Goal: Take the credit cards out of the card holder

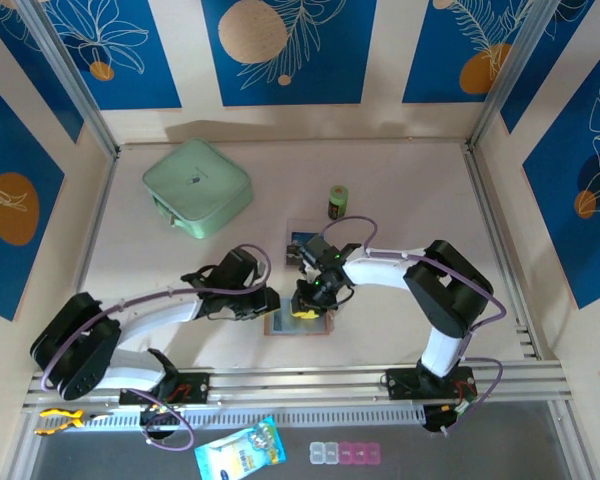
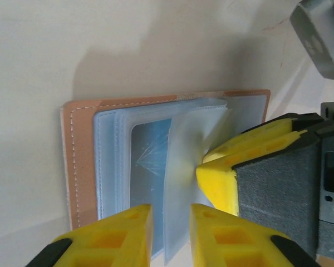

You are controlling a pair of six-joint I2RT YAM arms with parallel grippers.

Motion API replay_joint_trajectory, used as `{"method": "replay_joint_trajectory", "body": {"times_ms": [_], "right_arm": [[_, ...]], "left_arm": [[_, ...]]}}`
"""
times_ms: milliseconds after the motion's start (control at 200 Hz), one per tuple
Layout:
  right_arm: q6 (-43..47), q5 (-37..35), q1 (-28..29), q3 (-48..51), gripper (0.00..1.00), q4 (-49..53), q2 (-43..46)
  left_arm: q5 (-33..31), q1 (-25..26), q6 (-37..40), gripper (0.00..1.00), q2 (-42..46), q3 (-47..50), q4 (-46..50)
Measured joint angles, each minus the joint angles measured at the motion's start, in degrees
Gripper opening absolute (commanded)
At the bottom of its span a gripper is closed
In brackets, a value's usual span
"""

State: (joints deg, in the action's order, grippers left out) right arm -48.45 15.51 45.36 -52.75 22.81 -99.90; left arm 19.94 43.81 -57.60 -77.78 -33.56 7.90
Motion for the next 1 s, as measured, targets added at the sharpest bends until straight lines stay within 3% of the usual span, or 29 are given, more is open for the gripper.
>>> {"method": "replay_joint_trajectory", "body": {"times_ms": [385,520,1000], "right_arm": [[-0.02,1.29,-0.57,0.85,0.24,-1.36,0.28],[-0.02,0.81,-0.61,1.11,0.30,-1.38,1.20],[2.82,-12.85,-1.53,0.74,0.39,12.66,10.99]], "left_arm": [[0.04,2.03,-1.75,0.20,-4.66,-1.68,-1.95],[0.24,2.36,-2.14,0.19,-4.96,-2.43,-2.54],[0.94,4.83,-2.14,0.30,-6.47,-9.66,-1.40]]}}
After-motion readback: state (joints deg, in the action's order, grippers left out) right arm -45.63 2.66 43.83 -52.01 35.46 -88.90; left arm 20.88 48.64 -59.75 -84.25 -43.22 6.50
